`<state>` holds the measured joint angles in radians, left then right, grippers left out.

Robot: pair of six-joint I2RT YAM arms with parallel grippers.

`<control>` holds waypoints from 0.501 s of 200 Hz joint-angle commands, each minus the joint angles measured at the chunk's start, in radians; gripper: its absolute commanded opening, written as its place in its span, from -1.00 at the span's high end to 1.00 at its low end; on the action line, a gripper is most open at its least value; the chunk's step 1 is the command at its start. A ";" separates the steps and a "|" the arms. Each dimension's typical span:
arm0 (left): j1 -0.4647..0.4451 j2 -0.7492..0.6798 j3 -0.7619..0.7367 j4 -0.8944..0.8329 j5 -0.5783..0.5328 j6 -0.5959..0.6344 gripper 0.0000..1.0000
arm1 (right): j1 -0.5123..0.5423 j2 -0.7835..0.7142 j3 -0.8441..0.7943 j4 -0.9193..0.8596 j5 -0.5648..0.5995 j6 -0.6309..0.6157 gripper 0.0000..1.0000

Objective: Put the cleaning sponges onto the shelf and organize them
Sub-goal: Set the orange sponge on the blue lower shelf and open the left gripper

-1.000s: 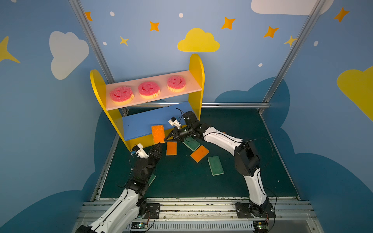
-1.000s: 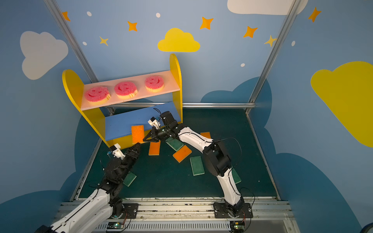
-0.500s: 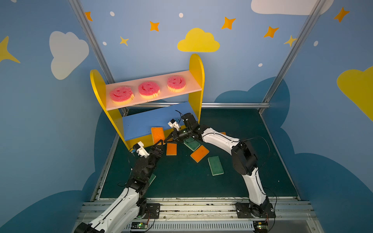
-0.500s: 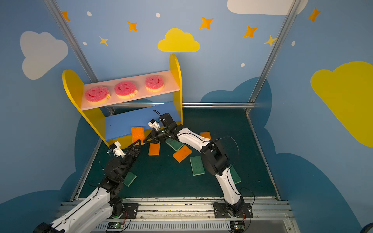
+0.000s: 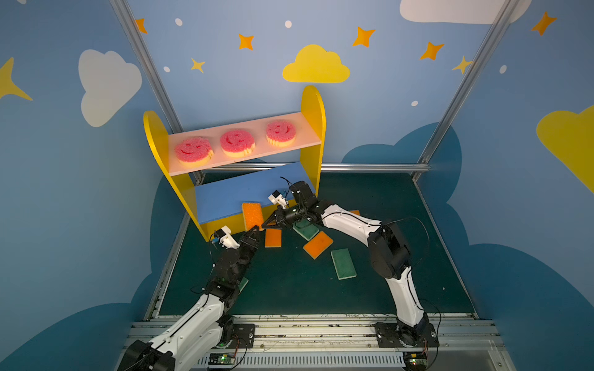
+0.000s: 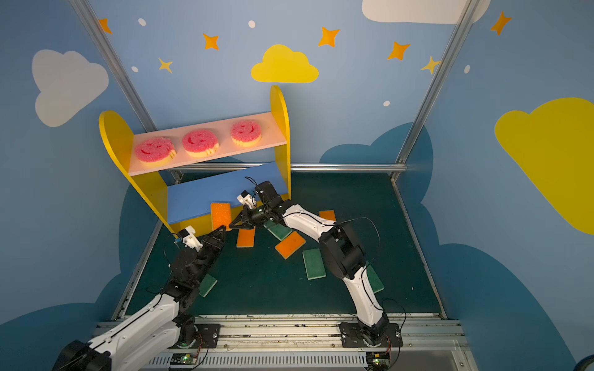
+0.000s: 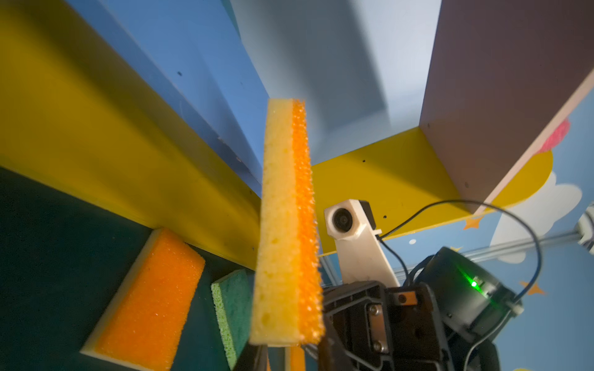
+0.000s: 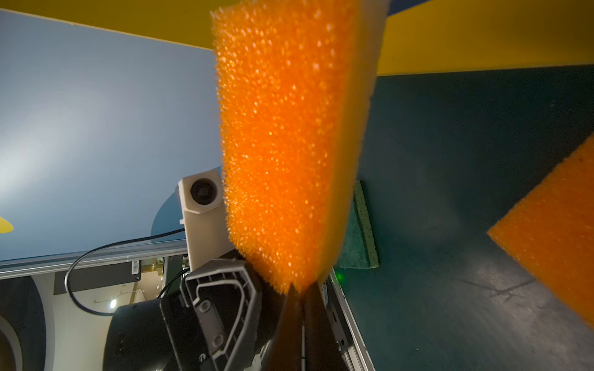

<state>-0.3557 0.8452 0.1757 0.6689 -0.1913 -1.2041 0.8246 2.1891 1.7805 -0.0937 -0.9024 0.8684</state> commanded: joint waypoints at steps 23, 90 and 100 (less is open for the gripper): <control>-0.002 0.003 0.031 0.039 -0.032 -0.001 0.84 | 0.005 -0.056 -0.026 0.014 -0.021 -0.005 1.00; -0.001 -0.026 0.009 0.028 -0.083 -0.035 0.94 | 0.000 -0.071 -0.044 0.024 -0.024 -0.020 0.30; 0.003 -0.042 0.002 0.026 -0.105 -0.037 0.94 | -0.003 -0.079 -0.058 0.030 -0.024 -0.022 0.20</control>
<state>-0.3592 0.8383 0.1761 0.6712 -0.2394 -1.2316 0.8238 2.1746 1.7527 -0.0765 -0.9100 0.8616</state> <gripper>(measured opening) 0.048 0.356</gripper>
